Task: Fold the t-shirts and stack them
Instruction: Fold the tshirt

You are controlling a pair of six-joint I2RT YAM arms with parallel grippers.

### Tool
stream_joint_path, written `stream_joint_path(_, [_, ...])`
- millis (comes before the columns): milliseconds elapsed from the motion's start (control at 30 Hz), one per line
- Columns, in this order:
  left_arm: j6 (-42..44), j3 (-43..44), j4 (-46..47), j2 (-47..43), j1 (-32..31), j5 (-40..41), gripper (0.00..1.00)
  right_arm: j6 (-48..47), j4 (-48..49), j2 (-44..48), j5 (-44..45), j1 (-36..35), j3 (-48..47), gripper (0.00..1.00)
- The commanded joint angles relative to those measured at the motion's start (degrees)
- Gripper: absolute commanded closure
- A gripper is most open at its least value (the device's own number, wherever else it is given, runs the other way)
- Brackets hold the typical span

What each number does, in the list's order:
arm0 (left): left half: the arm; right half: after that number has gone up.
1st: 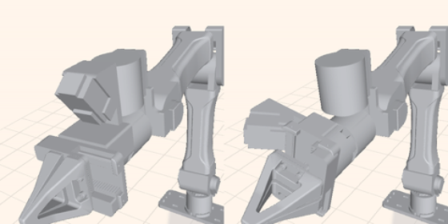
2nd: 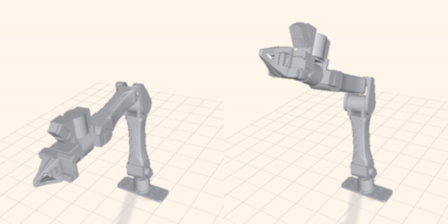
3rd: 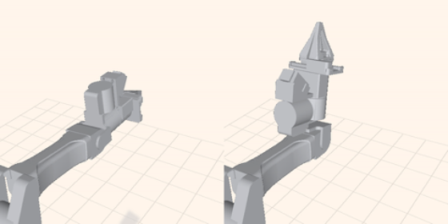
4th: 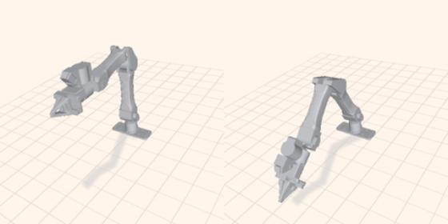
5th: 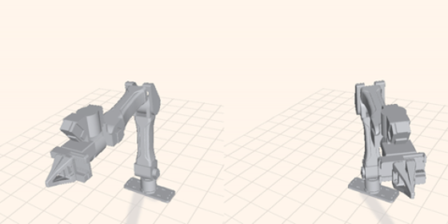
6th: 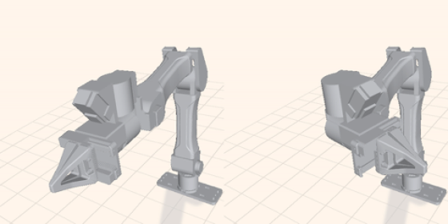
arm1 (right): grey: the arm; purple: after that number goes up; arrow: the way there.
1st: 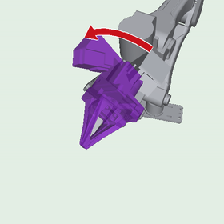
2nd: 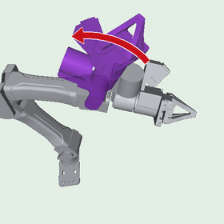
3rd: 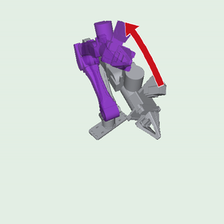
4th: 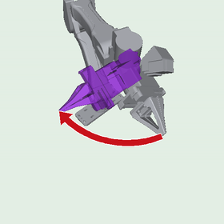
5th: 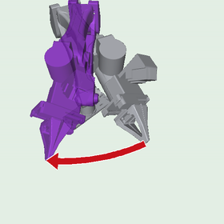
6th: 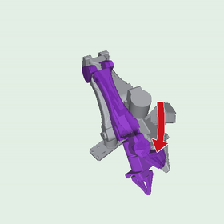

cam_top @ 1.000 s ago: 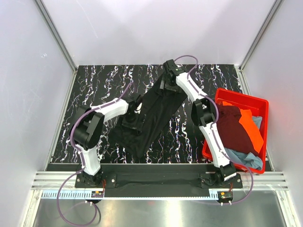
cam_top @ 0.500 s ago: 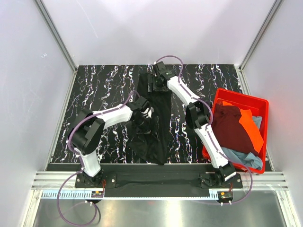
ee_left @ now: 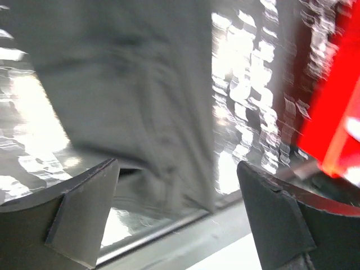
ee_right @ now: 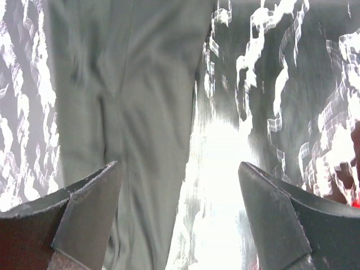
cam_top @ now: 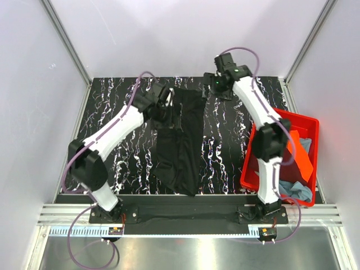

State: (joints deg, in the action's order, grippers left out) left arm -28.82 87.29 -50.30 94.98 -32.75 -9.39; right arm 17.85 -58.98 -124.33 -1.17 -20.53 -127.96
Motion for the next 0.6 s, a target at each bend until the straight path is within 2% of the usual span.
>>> stream_joint_path(0, [6.82, 7.88, -3.92, 7.72, 1.02, 16.02, 0.1, 2.45, -1.05, 13.11, 0.21, -1.88, 11.39, 0.09])
stream_joint_path(100, [9.82, 15.33, -3.22, 13.98, 1.11, 21.06, 0.08, 3.33, -1.83, 18.93, 0.82, -1.96, 19.14, 0.09])
stream_joint_path(267, [12.47, 26.33, 2.21, 27.17, 1.46, 23.7, 0.06, 5.26, -4.73, 31.84, 0.9, -1.96, 28.97, 0.09])
stream_joint_path(367, [13.52, 28.64, 5.73, 32.18, 1.46, 22.05, 0.07, 6.14, -5.09, 35.64, 2.04, -1.88, 34.24, 0.09])
stream_joint_path(500, [13.88, 26.1, 16.61, 34.3, 1.73, 21.78, 0.13, 7.11, -5.79, 40.74, 3.19, -1.79, 39.8, 0.09])
stream_joint_path(567, [13.18, 25.48, 19.0, 35.88, 1.99, 21.34, 0.13, 7.55, -6.41, 41.8, 3.02, -1.79, 41.82, 0.09])
